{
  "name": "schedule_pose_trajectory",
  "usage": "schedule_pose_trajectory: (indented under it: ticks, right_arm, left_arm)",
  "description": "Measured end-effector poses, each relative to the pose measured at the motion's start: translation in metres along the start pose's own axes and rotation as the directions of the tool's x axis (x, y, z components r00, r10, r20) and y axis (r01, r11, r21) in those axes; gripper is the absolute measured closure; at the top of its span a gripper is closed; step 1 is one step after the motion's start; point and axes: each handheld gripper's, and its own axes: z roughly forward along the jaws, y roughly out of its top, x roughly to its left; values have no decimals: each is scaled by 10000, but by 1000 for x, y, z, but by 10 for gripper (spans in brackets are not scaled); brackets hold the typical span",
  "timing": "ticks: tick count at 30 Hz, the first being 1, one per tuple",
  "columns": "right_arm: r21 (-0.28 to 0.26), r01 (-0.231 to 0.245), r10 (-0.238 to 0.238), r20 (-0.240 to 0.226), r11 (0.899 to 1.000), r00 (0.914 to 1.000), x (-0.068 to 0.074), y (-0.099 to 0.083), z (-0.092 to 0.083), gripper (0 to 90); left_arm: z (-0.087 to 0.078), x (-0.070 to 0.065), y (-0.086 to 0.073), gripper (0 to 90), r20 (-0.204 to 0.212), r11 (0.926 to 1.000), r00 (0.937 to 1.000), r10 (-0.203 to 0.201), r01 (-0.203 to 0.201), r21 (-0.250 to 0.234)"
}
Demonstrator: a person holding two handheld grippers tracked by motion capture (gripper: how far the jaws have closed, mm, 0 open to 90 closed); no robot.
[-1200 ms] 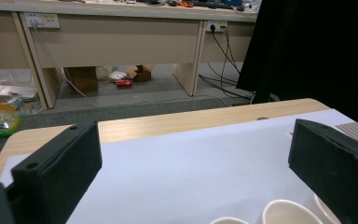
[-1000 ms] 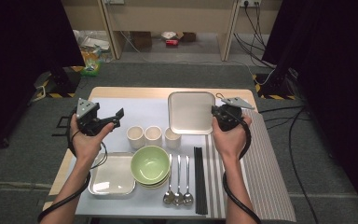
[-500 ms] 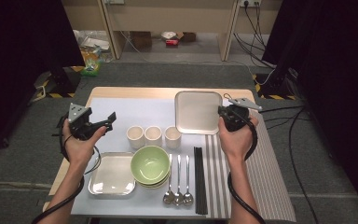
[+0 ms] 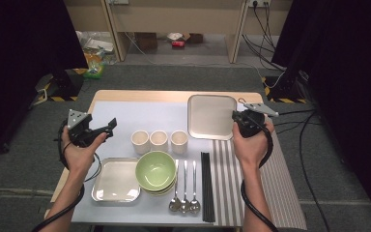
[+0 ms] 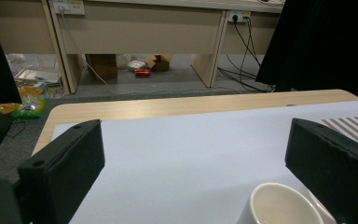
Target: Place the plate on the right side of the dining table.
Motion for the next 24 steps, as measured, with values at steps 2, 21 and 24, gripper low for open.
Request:
schedule_pose_trajectory:
  ticks: [2,21,24]
  right_arm:
    - [5,34,-34,98,10000,9999,-3,0,-2,893]
    - [128,-152,145,529,9998,9985,-25,-6,-9,894]
    - [131,-247,239,627,9996,9977,-31,-9,-10,894]
  left_arm:
    - [0,0,-1,45,-8,10000,10000,-16,16,4]
    - [-1,4,-9,49,-78,9999,9999,-130,131,113]
    - [-1,5,-11,49,-84,9998,9998,-190,191,112]
